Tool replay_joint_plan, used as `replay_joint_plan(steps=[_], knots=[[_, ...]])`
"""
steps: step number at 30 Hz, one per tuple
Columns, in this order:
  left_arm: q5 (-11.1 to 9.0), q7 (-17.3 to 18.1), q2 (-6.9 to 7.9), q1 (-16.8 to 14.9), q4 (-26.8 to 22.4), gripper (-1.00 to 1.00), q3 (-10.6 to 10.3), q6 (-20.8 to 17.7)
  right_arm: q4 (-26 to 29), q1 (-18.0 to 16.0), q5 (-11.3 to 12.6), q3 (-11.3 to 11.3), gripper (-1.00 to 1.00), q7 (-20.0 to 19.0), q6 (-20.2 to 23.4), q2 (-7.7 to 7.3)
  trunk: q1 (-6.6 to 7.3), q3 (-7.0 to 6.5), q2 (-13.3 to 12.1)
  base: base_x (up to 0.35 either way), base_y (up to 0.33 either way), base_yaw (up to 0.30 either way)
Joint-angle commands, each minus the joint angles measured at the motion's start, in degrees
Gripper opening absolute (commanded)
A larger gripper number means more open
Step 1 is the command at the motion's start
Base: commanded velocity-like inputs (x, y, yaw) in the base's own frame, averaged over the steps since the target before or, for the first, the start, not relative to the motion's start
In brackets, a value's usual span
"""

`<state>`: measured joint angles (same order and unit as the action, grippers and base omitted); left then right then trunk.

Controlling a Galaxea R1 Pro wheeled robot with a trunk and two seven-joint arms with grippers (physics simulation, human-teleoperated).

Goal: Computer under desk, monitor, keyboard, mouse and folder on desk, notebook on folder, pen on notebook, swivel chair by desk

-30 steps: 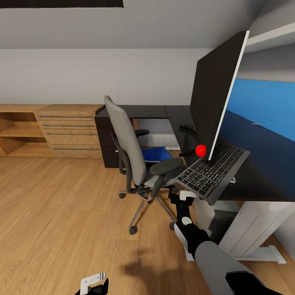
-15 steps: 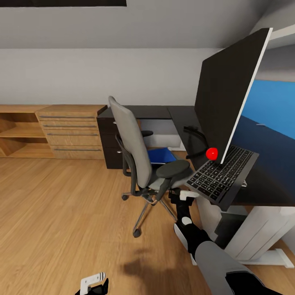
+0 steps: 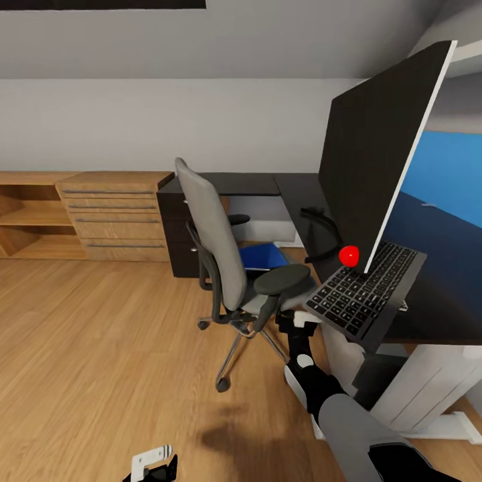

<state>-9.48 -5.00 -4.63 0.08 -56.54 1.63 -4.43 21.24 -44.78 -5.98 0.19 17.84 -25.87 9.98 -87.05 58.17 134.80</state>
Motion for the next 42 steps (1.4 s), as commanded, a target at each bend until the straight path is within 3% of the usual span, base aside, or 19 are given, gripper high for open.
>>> replay_joint_plan(steps=[1,42], knots=[[-0.54,-0.11,-0.03,0.01,-0.14,1.0,0.04,-0.33,-0.06,-0.04,-0.61,0.01,1.0,0.53,0.03,0.01,-0.01,0.05,0.02,0.206,-0.034,0.0],[-0.54,-0.09,-0.03,0.01,-0.06,1.0,0.04,-0.33,0.03,-0.04,-0.67,0.12,1.0,0.44,-0.06,0.01,-0.01,0.05,0.02,0.011,0.035,0.0]])
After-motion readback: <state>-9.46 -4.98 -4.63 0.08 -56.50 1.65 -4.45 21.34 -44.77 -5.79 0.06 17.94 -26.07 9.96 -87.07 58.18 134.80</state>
